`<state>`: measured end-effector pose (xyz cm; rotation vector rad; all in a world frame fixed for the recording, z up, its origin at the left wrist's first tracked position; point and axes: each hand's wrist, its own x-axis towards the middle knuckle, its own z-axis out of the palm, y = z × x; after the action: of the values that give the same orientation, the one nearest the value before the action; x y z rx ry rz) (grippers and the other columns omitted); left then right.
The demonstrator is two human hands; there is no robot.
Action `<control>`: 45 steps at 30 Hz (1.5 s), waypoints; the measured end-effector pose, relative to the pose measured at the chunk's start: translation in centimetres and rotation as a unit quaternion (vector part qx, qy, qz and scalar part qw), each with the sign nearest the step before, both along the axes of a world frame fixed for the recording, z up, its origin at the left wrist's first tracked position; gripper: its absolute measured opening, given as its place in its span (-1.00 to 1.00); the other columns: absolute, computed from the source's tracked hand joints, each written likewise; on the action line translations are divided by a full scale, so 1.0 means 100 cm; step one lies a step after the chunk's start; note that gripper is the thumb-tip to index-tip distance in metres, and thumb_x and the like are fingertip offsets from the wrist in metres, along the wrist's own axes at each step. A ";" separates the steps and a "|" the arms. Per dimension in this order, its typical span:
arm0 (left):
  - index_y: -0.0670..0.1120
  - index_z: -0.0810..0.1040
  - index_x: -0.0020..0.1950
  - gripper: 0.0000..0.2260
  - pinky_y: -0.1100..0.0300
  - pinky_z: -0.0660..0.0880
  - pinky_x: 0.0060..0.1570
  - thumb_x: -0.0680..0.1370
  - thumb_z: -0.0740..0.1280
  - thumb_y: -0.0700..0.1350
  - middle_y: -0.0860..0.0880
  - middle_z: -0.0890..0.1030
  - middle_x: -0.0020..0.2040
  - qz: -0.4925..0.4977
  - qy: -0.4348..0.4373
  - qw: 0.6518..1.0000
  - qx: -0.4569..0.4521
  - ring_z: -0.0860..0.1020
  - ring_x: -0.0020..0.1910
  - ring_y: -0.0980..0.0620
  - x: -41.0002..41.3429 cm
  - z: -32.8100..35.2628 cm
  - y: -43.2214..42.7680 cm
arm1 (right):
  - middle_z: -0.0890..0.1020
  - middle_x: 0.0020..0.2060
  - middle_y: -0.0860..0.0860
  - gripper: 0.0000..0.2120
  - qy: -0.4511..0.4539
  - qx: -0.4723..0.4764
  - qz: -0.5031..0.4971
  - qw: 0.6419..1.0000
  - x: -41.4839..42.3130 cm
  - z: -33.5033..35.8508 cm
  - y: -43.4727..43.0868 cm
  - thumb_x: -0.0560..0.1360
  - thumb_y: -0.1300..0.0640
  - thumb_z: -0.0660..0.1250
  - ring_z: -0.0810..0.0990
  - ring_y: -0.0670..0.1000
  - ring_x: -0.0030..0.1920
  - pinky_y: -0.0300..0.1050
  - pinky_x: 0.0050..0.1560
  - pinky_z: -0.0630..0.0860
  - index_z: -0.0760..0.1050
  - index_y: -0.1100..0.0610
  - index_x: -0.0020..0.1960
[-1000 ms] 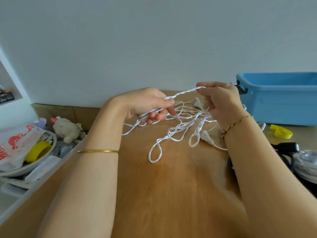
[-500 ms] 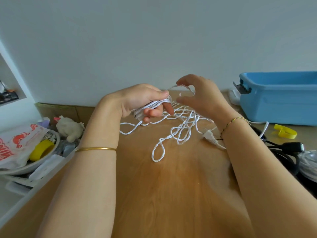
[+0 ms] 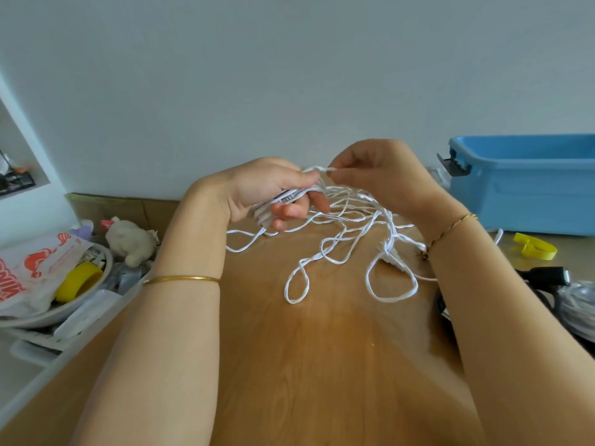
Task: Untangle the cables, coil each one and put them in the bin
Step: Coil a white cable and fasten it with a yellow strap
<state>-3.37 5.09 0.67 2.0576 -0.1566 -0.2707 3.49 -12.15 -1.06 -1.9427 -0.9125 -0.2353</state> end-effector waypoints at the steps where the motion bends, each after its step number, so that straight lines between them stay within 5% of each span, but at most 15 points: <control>1: -0.24 0.56 -0.08 -0.59 0.33 0.28 -0.56 0.67 0.04 -0.01 0.03 0.31 -0.59 0.008 0.004 1.000 0.005 0.31 -0.60 0.08 0.000 -0.001 0.000 | 0.63 -0.31 0.10 -0.92 0.009 -0.004 0.007 1.000 0.000 0.001 -0.002 0.46 0.23 0.41 0.50 -0.11 -0.30 -0.26 -0.20 0.41 0.61 0.26 -0.11; 3: -0.23 0.55 -0.08 -0.60 0.30 0.27 -0.53 0.66 0.05 -0.01 0.04 0.31 -0.59 0.003 0.006 1.000 -0.001 0.31 -0.60 0.09 0.001 -0.002 0.000 | 0.63 -0.25 0.22 -0.90 0.016 -0.016 0.018 1.000 0.002 0.000 -0.007 0.49 0.20 0.37 0.47 0.03 -0.23 -0.15 -0.13 0.40 0.62 0.22 -0.15; 8: -0.25 0.54 -0.08 -0.64 0.29 0.29 -0.52 0.53 0.13 0.03 0.06 0.31 -0.57 -0.041 -0.001 0.990 -0.138 0.25 -0.57 0.11 0.003 -0.002 0.001 | 0.49 -0.31 0.08 -0.75 0.126 0.044 0.100 0.986 0.003 -0.009 -0.009 0.60 0.18 0.19 0.52 0.07 -0.15 0.03 0.12 0.49 0.55 0.10 -0.20; 14: -0.22 0.48 -0.11 -0.65 0.35 0.28 -0.56 0.54 0.09 0.03 0.09 0.30 -0.58 -0.028 0.068 0.961 -0.268 0.23 -0.61 0.20 0.008 -0.001 -0.002 | 0.26 -0.45 -0.04 -0.68 0.215 0.105 0.125 0.963 0.000 -0.011 -0.002 0.65 0.12 0.07 0.29 -0.05 -0.47 -0.17 -0.30 0.53 0.41 0.14 -0.23; 19: -0.16 0.46 -0.18 -0.65 0.38 0.27 -0.56 0.64 0.02 -0.02 0.09 0.27 -0.59 0.008 0.072 0.949 -0.306 0.21 -0.62 0.20 0.011 -0.001 -0.003 | 0.17 -0.50 -0.05 -0.69 0.232 0.156 0.123 0.952 0.000 -0.014 0.004 0.65 0.10 0.08 0.15 -0.12 -0.57 -0.26 -0.57 0.31 0.44 0.16 -0.19; 25: -0.21 0.57 -0.20 -0.73 0.37 0.34 -0.49 0.50 0.14 -0.10 0.08 0.33 -0.55 -0.016 0.061 0.833 -0.550 0.29 -0.58 0.18 0.012 0.003 -0.002 | 0.23 -0.46 -0.02 -0.75 0.305 0.161 0.151 0.927 0.001 -0.021 0.006 0.63 0.13 0.13 0.15 -0.11 -0.55 -0.27 -0.55 0.33 0.54 0.21 -0.04; 30: -0.30 0.51 -0.06 -0.77 0.30 0.50 -0.40 0.47 0.11 -0.22 0.02 0.39 -0.49 0.040 0.021 0.774 -0.631 0.33 -0.57 0.13 0.021 0.001 -0.005 | 0.34 -0.40 0.02 -0.84 0.316 0.076 0.132 0.936 0.002 -0.021 0.004 0.60 0.23 0.19 0.23 -0.14 -0.56 -0.29 -0.50 0.43 0.55 0.21 0.00; 33: -0.29 0.47 0.03 -0.74 0.08 0.62 -0.16 0.62 0.03 -0.20 0.00 0.47 -0.44 0.085 -0.026 0.771 -0.631 0.39 -0.53 0.12 0.027 -0.001 -0.003 | 0.46 -0.38 0.08 -0.87 0.295 0.003 0.119 0.948 0.003 -0.022 0.003 0.54 0.35 0.24 0.38 -0.14 -0.54 -0.29 -0.47 0.49 0.55 0.24 0.00; 36: -0.23 0.42 0.06 -0.75 -0.18 0.48 0.11 0.68 0.02 -0.11 -0.05 0.58 -0.36 0.117 -0.071 0.750 -0.647 0.49 -0.45 0.10 0.033 -0.003 -0.007 | 0.58 -0.25 0.20 -0.87 0.254 -0.091 0.092 0.959 0.003 -0.021 0.008 0.48 0.38 0.29 0.56 0.05 -0.34 -0.10 -0.26 0.61 0.57 0.20 -0.12; 38: -0.18 0.43 -0.05 -0.72 -0.22 0.34 0.27 0.69 0.03 -0.08 -0.05 0.62 -0.32 0.150 -0.114 0.737 -0.649 0.53 -0.39 0.12 0.036 -0.002 -0.007 | 0.62 -0.28 0.10 -0.83 0.177 -0.165 0.056 0.969 0.002 -0.017 0.010 0.41 0.35 0.35 0.54 0.04 -0.26 -0.01 -0.11 0.56 0.60 0.10 -0.22; 42: -0.10 0.40 -0.06 -0.78 -0.11 0.35 0.21 0.69 0.03 -0.11 0.00 0.66 -0.27 0.210 -0.210 0.761 -0.577 0.58 -0.26 0.16 0.039 -0.005 -0.007 | 0.63 -0.22 0.08 -0.77 0.140 -0.264 0.083 0.951 -0.008 -0.010 0.011 0.35 0.30 0.45 0.55 0.03 -0.22 -0.06 -0.09 0.50 0.57 0.03 -0.08; 45: -0.04 0.40 -0.11 -0.80 0.12 0.44 -0.05 0.68 0.08 -0.19 0.03 0.64 -0.19 0.286 -0.342 0.824 -0.349 0.53 -0.24 0.15 0.043 -0.019 -0.010 | 0.63 -0.21 0.06 -0.72 0.135 -0.298 0.093 0.940 -0.015 -0.004 0.012 0.37 0.27 0.45 0.58 0.14 -0.18 -0.05 -0.10 0.54 0.56 -0.01 0.00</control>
<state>0.96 4.12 -1.25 1.2871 -0.0486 0.8086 1.99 -10.93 -1.50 -2.3348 -1.0503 0.4628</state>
